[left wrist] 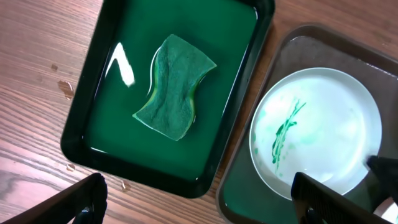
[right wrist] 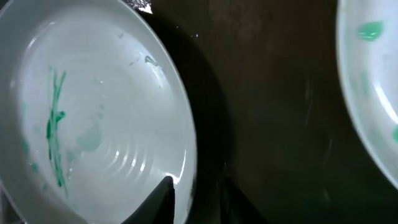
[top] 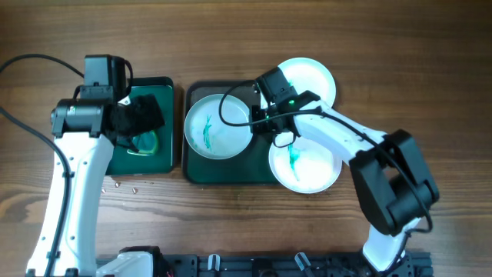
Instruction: Clean dirty plates on tray and stack at the side
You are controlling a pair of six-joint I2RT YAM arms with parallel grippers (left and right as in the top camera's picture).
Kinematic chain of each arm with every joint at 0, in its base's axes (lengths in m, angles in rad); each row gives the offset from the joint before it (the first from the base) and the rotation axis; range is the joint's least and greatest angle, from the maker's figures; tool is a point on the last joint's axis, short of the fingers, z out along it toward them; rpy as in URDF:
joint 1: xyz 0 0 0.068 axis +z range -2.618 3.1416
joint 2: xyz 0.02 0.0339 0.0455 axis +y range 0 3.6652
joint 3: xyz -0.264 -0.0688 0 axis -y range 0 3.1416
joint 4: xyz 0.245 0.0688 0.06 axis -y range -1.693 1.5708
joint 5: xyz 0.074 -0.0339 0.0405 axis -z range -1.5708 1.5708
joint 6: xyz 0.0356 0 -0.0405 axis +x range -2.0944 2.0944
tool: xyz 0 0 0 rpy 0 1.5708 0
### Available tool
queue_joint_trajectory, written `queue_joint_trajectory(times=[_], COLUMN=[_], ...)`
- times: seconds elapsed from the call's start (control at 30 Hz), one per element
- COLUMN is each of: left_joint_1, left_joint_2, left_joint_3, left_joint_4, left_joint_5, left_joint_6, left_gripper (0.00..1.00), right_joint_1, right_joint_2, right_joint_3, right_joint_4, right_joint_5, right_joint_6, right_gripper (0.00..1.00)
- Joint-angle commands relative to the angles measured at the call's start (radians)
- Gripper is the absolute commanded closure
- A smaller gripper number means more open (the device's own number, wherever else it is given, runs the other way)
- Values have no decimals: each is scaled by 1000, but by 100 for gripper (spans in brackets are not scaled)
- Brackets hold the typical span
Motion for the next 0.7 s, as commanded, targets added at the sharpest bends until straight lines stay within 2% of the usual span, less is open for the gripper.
queue_joint_trajectory(times=[0.0, 0.13, 0.27, 0.4, 0.67], left_joint_1=[4, 4, 4, 4, 4], left_joint_2=[14, 14, 14, 14, 14], left_joint_3=[13, 13, 13, 11, 10], left_joint_4=[-1, -2, -19, -38, -30], left_joint_5=[-17, -17, -17, -17, -16], left_joint_6=[-18, -19, -20, -20, -20], left_gripper=[8, 8, 2, 0, 0], right_joint_1=[16, 17, 17, 17, 17], right_joint_2=[43, 54, 68, 90, 93], right_joint_3=[19, 18, 13, 13, 13], right_joint_4=[36, 41, 31, 26, 26], right_joint_5=[-19, -24, -24, -23, 15], right_joint_6=[14, 18, 17, 8, 9], right_gripper=[76, 82, 85, 95, 96])
